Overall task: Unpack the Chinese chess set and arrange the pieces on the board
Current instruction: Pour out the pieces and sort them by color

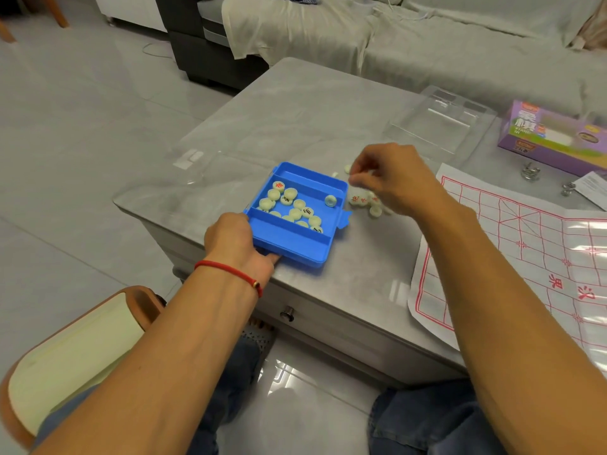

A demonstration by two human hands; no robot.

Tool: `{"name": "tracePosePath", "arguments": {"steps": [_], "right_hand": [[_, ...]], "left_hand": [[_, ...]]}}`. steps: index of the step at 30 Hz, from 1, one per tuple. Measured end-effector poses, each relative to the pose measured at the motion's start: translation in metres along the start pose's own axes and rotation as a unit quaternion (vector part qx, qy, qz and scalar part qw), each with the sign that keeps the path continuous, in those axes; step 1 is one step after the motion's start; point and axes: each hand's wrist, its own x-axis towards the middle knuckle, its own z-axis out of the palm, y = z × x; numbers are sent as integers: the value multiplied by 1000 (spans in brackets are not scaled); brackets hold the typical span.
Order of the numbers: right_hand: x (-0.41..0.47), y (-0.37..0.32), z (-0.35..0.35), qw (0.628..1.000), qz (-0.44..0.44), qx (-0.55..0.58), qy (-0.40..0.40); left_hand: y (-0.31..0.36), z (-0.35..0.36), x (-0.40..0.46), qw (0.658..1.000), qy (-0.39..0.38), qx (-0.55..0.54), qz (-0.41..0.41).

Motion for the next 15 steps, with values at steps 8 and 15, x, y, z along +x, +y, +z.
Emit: {"name": "tracePosePath", "arguments": {"steps": [8,15], "right_hand": [[-2,42,15,995,100,-6,-15],[4,34,21,997,78,-17,7]], "left_hand": [[7,-4,3,1000,13,-1,10],[6,-3,5,999,30,-3,25]]}}
